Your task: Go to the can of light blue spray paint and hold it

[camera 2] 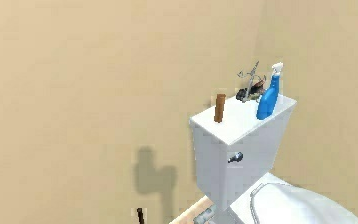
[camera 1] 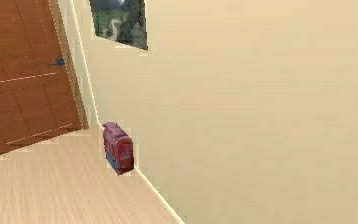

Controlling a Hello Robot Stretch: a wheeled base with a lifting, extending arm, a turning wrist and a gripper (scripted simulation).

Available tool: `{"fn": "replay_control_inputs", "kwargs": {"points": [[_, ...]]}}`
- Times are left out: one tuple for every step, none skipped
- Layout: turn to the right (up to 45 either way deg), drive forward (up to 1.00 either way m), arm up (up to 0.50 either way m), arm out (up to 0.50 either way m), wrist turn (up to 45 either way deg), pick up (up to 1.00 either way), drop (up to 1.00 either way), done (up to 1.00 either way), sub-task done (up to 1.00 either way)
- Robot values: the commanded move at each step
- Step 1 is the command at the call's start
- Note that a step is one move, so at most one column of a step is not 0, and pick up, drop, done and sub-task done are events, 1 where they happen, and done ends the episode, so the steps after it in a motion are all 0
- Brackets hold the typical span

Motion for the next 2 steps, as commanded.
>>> {"fn": "replay_control_inputs", "kwargs": {"points": [[0.0,0.00,0.00,0.50,0.0,0.00,0.00,0.00,0.00],[0.0,0.00,0.00,0.00,45.0,0.00,0.00,0.00,0.00]]}}
